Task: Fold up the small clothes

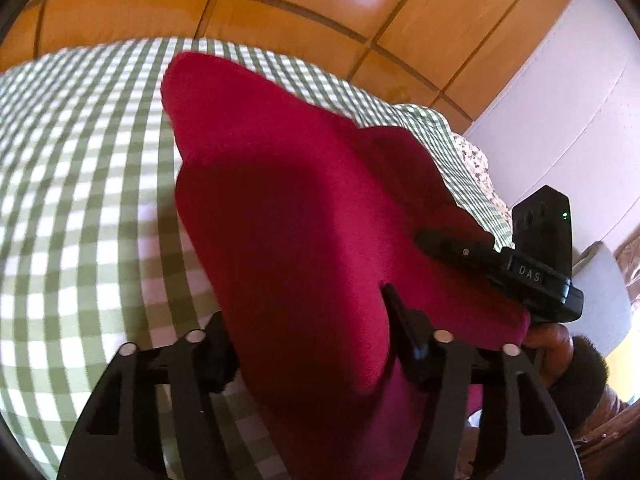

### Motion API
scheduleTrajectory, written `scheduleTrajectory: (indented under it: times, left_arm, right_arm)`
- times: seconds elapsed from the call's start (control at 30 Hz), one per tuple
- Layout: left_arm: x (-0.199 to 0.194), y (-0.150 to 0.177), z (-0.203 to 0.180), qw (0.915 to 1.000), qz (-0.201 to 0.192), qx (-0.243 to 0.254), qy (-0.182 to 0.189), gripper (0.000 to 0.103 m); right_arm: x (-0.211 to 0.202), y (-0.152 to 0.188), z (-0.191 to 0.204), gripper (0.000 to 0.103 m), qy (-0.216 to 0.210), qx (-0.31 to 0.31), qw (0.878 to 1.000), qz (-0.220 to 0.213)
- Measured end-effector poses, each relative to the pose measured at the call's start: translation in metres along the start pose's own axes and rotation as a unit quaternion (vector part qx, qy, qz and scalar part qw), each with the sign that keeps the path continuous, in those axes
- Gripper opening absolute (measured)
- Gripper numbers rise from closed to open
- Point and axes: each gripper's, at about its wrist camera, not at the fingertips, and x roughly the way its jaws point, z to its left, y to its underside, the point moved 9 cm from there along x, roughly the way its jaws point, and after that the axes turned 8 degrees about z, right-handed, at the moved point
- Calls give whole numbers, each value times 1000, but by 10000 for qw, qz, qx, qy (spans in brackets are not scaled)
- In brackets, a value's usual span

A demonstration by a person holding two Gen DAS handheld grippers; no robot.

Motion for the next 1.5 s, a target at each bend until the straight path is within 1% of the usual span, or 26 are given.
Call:
scheduleTrajectory:
  times: [0.1,0.2,0.33,0.43,0.5,0.63,0.8,0.93,1.03,1.07,1.1,1.13,1.17,1.2,1.23,1.27,1.3,1.37,1.47,1.5]
  left_arm:
    - [-7,-8,-4,9994,-128,246,-188,54]
    - [-14,-20,-5,9978,-297,462,-366,53]
    - [-19,-42,4,9965,-462,481,-504,53]
    - [-22,-63,16,9950,-620,482,-618,53]
    - [-19,-82,25,9935,-680,477,-783,53]
    - [-13,-117,45,9906,-736,316,-1105,53]
    - [-4,-155,73,9876,-784,42,-1361,53]
    - [6,-175,95,9843,-793,-91,-1576,53]
    - [18,-188,111,9824,-764,-240,-1689,53]
    - [25,-192,119,9816,-728,-295,-1738,53]
    - [30,-193,125,9809,-685,-320,-1791,55]
    - [34,-194,132,9802,-648,-349,-1838,57]
    - [38,-194,139,9797,-635,-381,-1864,62]
    - [42,-192,144,9794,-650,-409,-1869,67]
    - [44,-189,147,9792,-683,-405,-1868,69]
    - [45,-186,148,9782,-768,-335,-1900,73]
    - [44,-183,147,9768,-832,-265,-1957,75]
    - [44,-179,147,9737,-929,-149,-2074,75]
    - [38,-176,149,9697,-999,-230,-2218,85]
    - [36,-174,151,9703,-1010,-263,-2180,85]
  right_arm:
    - [-6,-9,13,45,-243,-73,9994,-246]
    - [-6,-21,30,44,-326,-282,9984,-375]
    - [1,-41,49,44,-304,-658,9961,-508]
    - [13,-68,57,44,-368,-794,9942,-629]
    - [23,-83,59,44,-360,-867,9935,-639]
    - [46,-118,64,44,-273,-1017,9923,-655]
    - [78,-157,71,44,-219,-1148,9909,-667]
    - [106,-179,73,44,-163,-1268,9902,-564]
    - [127,-194,69,44,-56,-1275,9903,-547]
    - [134,-199,64,44,43,-1240,9906,-579]
    - [139,-203,57,44,171,-1213,9905,-618]
    - [143,-205,49,48,328,-1168,9905,-654]
    - [151,-204,35,51,496,-1037,9915,-616]
    - [157,-204,25,57,546,-898,9930,-543]
    - [160,-202,17,62,526,-699,9951,-454]
    - [161,-202,11,64,423,-547,9967,-430]
    - [160,-203,10,64,412,-539,9967,-436]
    - [161,-202,11,66,650,-669,9948,-418]
    - [157,-200,12,75,989,-739,9913,-466]
    - [155,-198,13,79,1117,-768,9895,-501]
